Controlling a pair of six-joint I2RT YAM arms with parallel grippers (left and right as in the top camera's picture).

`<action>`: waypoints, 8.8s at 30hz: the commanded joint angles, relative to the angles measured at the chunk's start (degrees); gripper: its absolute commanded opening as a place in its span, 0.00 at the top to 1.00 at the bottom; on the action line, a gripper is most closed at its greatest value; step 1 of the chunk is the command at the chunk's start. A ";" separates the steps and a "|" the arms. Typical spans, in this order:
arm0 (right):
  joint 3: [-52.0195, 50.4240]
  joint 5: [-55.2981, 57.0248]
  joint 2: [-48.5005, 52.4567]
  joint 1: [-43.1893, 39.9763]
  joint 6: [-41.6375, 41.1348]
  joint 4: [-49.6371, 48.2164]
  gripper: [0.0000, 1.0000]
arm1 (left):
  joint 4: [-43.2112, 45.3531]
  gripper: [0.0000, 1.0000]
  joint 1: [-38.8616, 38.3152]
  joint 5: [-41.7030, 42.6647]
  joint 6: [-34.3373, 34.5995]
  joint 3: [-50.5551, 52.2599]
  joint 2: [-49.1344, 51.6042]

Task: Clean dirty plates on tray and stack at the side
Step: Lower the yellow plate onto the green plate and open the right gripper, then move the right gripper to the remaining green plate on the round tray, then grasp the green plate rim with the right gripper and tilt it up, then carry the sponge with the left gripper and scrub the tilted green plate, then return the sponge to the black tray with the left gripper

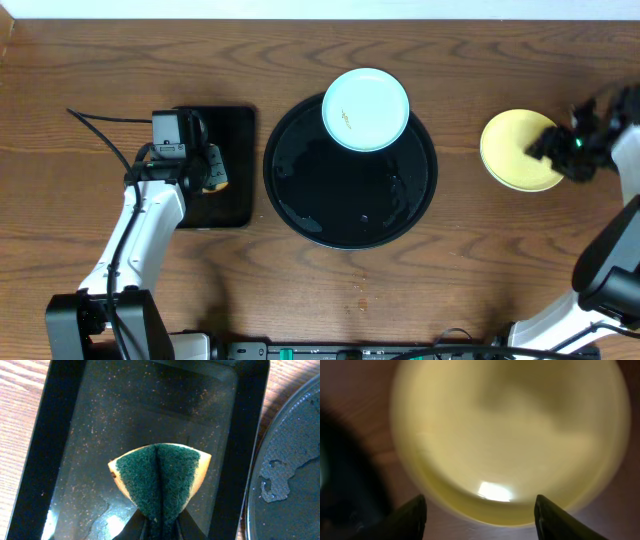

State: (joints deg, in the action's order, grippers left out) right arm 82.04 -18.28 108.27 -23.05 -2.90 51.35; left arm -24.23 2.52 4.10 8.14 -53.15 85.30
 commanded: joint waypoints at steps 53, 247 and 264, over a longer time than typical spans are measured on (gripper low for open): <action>13.64 16.33 8.02 39.78 -7.87 8.48 0.99 | -0.15 0.88 0.20 -0.28 0.33 -0.44 0.22; -4.55 16.72 8.13 44.41 -16.81 -5.90 0.92 | 27.32 0.93 -30.05 18.80 7.65 -1.14 9.90; -4.55 16.52 8.13 44.46 -16.81 -6.56 0.65 | 5.68 0.92 -5.01 0.35 3.91 -1.46 -1.27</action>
State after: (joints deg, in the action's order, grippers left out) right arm 77.80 -2.52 115.83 21.34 -19.51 45.21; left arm -16.58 -4.84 8.29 13.87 -54.78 79.94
